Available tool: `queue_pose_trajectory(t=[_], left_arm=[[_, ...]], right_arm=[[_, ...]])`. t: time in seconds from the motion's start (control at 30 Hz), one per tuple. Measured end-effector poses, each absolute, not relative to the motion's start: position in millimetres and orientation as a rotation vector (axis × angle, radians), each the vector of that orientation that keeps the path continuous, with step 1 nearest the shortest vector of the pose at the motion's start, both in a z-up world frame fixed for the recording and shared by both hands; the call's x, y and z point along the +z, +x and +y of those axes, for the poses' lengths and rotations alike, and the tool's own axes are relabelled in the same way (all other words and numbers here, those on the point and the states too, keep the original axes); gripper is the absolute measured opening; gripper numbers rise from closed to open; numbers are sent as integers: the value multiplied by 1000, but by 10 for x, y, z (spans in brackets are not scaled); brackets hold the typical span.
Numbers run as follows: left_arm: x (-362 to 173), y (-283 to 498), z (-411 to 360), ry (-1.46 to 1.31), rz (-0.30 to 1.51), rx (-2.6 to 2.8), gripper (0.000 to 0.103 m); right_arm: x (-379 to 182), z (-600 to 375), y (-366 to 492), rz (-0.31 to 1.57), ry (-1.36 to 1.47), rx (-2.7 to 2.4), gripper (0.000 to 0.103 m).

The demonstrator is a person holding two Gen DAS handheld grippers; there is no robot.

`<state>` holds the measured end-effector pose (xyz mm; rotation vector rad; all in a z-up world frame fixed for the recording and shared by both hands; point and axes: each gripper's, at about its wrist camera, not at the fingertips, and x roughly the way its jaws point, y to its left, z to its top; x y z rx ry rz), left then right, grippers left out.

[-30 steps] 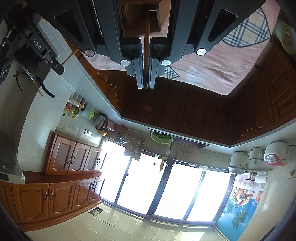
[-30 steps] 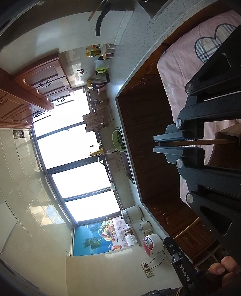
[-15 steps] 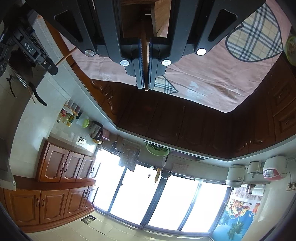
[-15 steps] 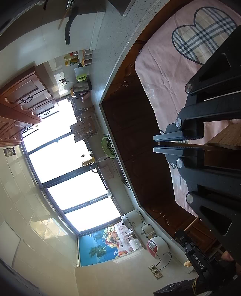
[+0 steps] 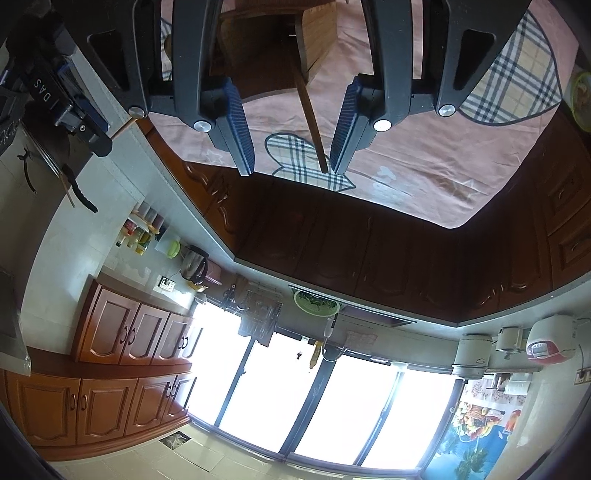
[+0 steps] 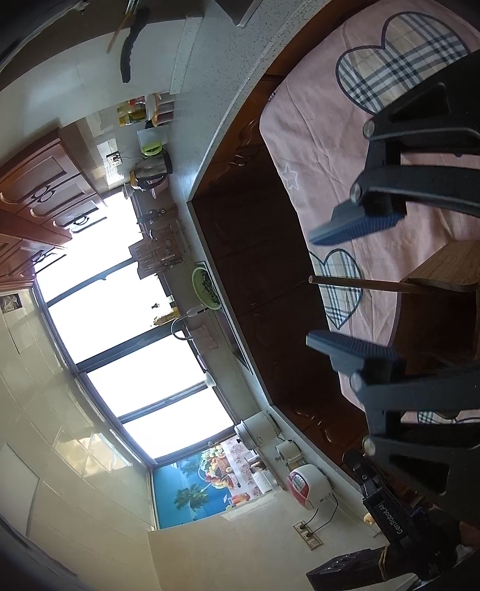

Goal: Organize utensils
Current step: 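Open both tools to release the chopsticks into the holder, then move both open tools back down toward the utensils on the tablecloth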

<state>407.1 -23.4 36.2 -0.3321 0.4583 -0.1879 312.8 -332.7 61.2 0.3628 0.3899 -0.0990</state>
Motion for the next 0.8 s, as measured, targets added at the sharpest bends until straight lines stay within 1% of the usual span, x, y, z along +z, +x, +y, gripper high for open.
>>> queue_pose_trajectory(t=[0.03,0.1,0.13,0.2,0.27,0.37,0.8], left_arm=[[374,4041,-215,-336,460,-193,46],[385,3950,-173,-342,458,-199,51],[393,3895,-149,-340,456,-199,52],[392,3772,-83,-343,455,-200,58],[379,3638,-13,-345,461,-201,59],[334,3440,87,-344,485,-188,59],[209,2611,396,-369,603,-144,59]], right_arm=[[636,-3320,3092,378,359,-102,74],[678,-3321,3032,368,357,-102,76],[691,-3323,2998,368,363,-95,78],[704,-3333,2915,367,374,-94,82],[707,-3335,2809,363,382,-95,87],[673,-3334,2630,368,392,-97,88],[371,-3246,1890,470,427,-104,88]])
